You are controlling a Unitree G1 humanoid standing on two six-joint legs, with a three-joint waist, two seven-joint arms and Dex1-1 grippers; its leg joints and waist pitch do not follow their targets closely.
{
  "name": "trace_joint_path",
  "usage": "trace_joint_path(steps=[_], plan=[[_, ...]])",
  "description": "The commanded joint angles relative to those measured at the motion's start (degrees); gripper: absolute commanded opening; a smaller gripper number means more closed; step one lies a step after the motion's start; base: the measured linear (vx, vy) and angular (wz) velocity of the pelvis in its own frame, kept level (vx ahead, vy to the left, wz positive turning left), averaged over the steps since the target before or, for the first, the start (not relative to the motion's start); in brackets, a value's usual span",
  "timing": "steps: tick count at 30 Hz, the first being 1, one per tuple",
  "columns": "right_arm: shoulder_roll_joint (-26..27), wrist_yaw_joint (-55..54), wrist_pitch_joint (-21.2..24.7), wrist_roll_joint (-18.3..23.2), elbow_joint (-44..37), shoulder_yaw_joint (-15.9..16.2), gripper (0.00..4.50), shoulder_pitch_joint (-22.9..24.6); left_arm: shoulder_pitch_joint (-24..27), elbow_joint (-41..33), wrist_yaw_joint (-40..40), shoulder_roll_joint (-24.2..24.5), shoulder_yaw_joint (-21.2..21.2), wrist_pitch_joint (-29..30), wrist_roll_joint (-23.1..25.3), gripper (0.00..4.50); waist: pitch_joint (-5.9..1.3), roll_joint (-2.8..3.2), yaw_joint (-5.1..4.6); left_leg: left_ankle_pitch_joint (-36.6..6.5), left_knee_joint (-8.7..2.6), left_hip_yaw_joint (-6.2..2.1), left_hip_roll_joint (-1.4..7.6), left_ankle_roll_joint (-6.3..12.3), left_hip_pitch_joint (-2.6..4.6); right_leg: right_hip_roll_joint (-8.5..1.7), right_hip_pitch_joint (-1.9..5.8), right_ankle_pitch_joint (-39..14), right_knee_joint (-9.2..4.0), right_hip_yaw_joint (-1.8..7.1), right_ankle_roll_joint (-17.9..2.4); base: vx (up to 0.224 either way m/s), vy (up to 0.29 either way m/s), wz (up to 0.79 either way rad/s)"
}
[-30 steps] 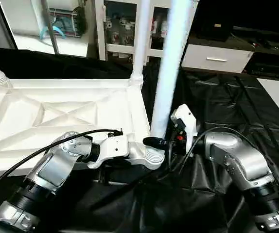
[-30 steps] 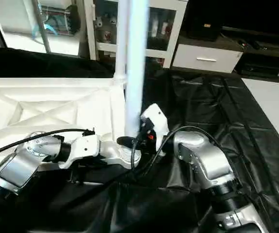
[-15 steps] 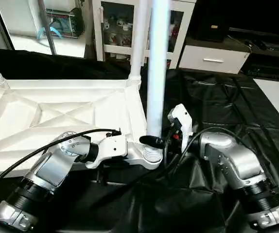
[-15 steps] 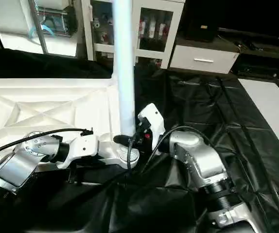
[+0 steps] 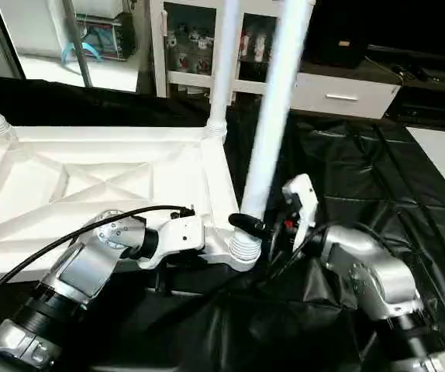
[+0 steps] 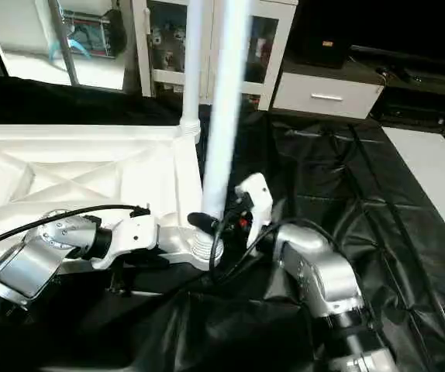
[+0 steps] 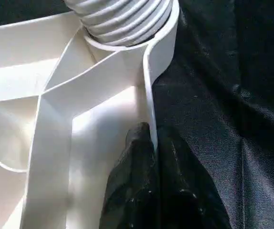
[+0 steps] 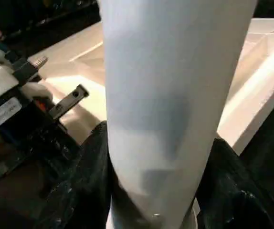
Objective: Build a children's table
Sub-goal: Insert table leg to table base
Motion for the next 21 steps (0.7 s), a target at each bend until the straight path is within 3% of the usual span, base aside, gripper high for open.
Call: trace_joint_path(steps=[1, 8, 12, 21], plan=[[-1.1, -4.1, -0.2, -2.1, 2.3, -2.8, 1.88, 2.9, 0.7, 0.8, -1.4, 0.6, -2.6, -0.9, 1.2, 0.00, -2.14, 0.90, 0.11, -12.0, -5.25, -1.68, 4.39, -1.45, 0.59, -4.70, 1.56, -6.1, -4.45, 3.08, -13.7, 0.000, 0.000, 0.00], [0.0, -4.6, -3.8, -2.5, 0.7, -3.3, 1.88, 7.5, 0.6, 1.1, -1.0, 0.7, -2.5, -1.0, 1.0, 0.00, -2.01, 0.94, 0.09, -13.6, -5.50, -1.76, 4.40, -1.62, 0.56, -4.69, 1.46, -7.7, -4.72, 3.09, -13.1, 0.000, 0.000, 0.00], [0.7, -5.1, -8.1, -3.1, 0.6, -3.2, 1.88, 10.3, 0.4, 1.4, -0.6, 0.7, -2.5, -1.0, 1.0, 0.00, -2.09, 1.02, 0.20, -13.5, -5.53, -1.79, 4.46, -1.61, 0.55, -4.77, 1.41, -7.1, -4.71, 3.11, -13.0, 0.000, 0.000, 0.00], [0.6, -5.3, -12.9, -4.9, -0.1, -2.1, 1.88, 12.6, 0.2, 1.8, -0.1, 0.9, -2.3, -1.0, 1.1, 0.00, -1.92, 0.99, 0.26, -14.5, -5.75, -1.87, 4.50, -1.39, 0.47, -4.74, 1.41, -8.6, -4.97, 3.15, -12.5, 0.000, 0.000, 0.00]])
